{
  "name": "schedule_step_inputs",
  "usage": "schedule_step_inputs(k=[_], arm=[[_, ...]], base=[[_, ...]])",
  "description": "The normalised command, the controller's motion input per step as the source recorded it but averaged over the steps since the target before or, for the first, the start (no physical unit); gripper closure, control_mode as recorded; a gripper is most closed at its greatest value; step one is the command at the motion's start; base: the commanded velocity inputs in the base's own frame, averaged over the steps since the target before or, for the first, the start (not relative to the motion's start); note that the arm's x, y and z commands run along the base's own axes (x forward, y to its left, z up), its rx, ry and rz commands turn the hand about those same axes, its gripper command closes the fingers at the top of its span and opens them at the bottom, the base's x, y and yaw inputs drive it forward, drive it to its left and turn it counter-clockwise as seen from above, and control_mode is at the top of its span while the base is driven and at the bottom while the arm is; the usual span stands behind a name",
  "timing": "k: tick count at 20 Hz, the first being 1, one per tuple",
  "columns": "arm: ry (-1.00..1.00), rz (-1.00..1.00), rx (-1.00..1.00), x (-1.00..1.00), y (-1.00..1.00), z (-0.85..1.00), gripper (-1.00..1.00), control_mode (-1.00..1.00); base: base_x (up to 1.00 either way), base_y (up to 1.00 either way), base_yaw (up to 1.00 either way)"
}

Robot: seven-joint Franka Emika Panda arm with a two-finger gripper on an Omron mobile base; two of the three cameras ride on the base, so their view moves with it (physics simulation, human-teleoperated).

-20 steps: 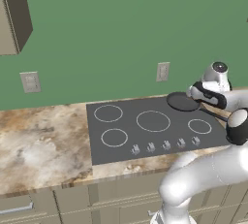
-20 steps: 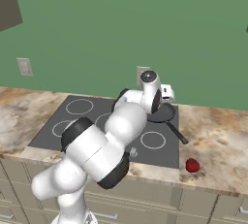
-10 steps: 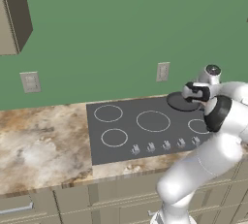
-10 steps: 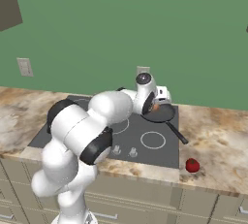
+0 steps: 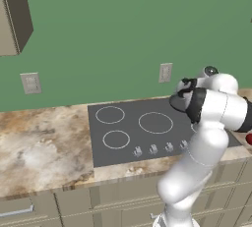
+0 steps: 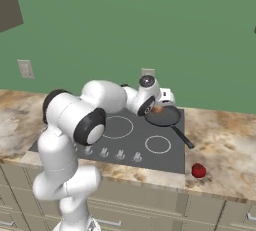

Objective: Place the pan on the rear right burner on the stove. Then place the tomato and the onion in the pan and turn on the rear right burner.

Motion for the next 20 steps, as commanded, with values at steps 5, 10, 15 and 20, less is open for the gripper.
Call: schedule_step_inputs(k=[5,10,15,20], arm=[[0.0,0.0,0.0,0.12,0.01,-0.08,1.0,-1.0],[0.0,0.0,0.0,0.29,0.03,-0.14,1.0,-1.0],[0.0,0.0,0.0,0.19,0.02,-0.15,1.0,-1.0],[0.0,0.0,0.0,0.01,0.0,-0.24,1.0,-1.0]], base=[[0.0,0.0,0.0],[0.0,0.0,0.0],[0.0,0.0,0.0],[0.0,0.0,0.0]])
